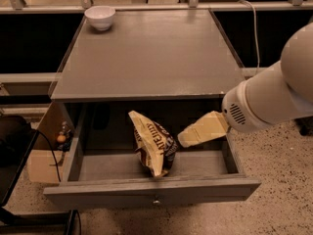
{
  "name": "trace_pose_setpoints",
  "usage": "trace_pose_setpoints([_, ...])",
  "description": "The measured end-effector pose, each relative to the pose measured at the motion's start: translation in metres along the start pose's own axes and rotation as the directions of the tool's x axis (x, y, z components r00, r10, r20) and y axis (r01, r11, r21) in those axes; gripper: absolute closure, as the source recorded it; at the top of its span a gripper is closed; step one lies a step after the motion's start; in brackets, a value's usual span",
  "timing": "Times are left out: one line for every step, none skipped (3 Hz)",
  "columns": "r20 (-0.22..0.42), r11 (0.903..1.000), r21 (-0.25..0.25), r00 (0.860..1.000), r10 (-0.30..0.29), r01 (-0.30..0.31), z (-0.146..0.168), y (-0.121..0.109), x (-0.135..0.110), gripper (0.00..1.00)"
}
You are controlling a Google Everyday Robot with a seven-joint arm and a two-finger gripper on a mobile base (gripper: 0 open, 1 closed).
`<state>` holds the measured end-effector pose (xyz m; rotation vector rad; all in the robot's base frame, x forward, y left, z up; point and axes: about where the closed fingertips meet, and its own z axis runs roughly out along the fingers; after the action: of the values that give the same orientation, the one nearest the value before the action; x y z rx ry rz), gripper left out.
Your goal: Pick brown chip bag from top drawer and place on counter
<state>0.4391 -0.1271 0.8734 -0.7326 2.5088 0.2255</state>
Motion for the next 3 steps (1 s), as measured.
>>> trace_pose_setpoints([0.002,0.9996,0.014,1.000,0.023,-0.023,0.007,0.003,0.001,0.00])
trace_pose_setpoints([0.012,0.9972,0.034,0.998,0.066,-0.067,0.020,0.009,0.000,0.00])
trace_pose_setpoints([0.024,0.9943,0.041,0.995,0.097,-0.098,0.035,0.013,-0.005,0.00])
